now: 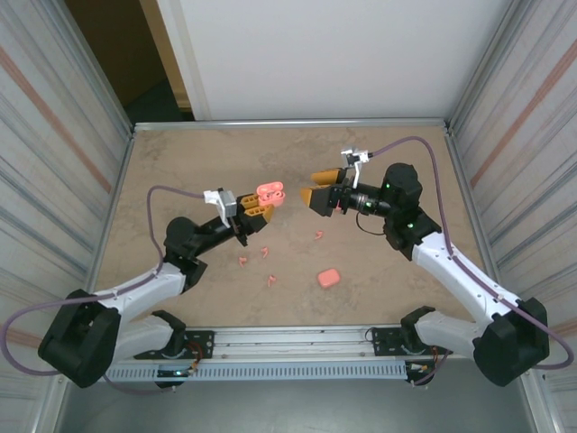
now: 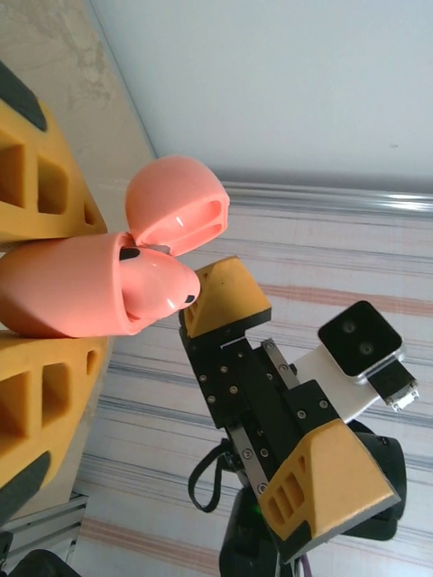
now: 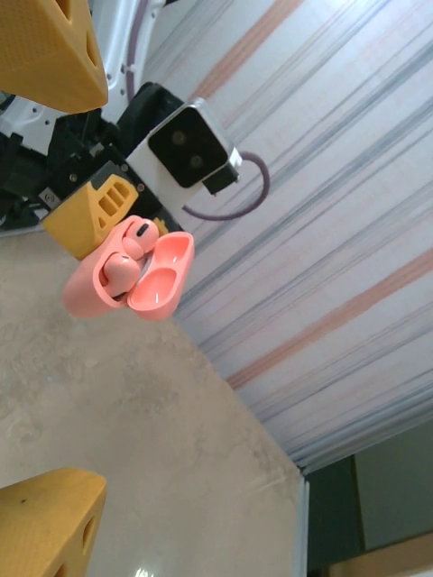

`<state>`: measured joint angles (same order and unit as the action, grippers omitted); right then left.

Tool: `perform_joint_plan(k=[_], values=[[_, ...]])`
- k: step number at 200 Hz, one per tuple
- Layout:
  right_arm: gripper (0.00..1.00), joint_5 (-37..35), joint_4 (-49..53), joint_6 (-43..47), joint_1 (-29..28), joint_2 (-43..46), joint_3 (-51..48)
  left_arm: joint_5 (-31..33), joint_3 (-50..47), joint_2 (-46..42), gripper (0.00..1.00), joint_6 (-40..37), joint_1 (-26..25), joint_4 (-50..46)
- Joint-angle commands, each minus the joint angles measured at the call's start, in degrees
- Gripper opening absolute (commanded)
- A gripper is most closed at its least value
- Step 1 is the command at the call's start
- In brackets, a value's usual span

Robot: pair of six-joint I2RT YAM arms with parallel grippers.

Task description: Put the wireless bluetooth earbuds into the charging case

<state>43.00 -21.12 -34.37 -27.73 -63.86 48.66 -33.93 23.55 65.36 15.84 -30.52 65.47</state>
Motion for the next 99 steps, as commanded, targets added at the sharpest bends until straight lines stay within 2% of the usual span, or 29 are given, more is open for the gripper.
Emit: perform_joint_plan(k=[1,99], values=[[1.0,3.6,-4.4,-2.8,-0.4,-1.4,0.3,-2.7,2.6,0.7,0.0,1.9,-0.5,4.7],[1.0,5.6,-4.2,-1.8,-3.6,-5.2,4.0,-5.8,5.0,5.0,0.0,5.6,-0.6,10.2]])
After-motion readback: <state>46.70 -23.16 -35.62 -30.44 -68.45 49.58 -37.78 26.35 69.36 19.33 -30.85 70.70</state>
